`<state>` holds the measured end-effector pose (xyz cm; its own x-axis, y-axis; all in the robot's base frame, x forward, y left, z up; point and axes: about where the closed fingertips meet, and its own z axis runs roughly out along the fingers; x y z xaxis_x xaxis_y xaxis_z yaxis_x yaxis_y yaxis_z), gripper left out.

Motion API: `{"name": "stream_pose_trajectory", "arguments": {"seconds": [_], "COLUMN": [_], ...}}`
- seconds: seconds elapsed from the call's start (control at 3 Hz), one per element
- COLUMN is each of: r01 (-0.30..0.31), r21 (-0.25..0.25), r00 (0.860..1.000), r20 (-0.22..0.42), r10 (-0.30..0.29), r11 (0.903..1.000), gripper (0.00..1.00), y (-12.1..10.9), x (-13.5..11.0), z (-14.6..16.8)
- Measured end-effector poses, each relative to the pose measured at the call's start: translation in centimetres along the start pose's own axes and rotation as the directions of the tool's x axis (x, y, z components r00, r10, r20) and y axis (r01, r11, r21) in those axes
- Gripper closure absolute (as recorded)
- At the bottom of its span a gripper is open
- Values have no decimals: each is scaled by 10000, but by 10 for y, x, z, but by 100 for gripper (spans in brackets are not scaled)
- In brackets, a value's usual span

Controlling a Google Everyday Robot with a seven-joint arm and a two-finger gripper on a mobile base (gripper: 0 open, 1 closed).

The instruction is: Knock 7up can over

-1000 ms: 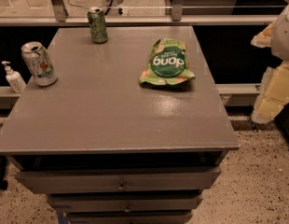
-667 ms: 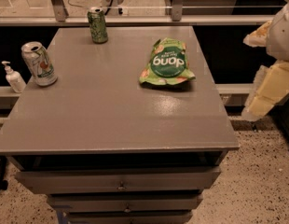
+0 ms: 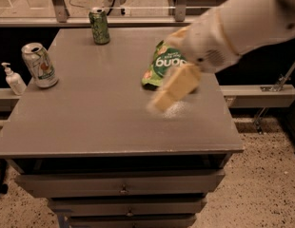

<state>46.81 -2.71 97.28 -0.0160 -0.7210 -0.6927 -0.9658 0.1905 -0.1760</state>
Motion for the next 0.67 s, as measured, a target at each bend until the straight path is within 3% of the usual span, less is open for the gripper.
{"name": "stream_pose_trajectory", "arguments": {"seconds": [0.33,0.67], "r01": [311,314], "r21": [-478,-483], "r00": [9898,9899], "r20": [1406,1397], "r10": [-241,-244], "r11": [9984,9983], "gripper": [0,0], "y": [22,22], "x": [-64,-64], "z": [54,54]}}
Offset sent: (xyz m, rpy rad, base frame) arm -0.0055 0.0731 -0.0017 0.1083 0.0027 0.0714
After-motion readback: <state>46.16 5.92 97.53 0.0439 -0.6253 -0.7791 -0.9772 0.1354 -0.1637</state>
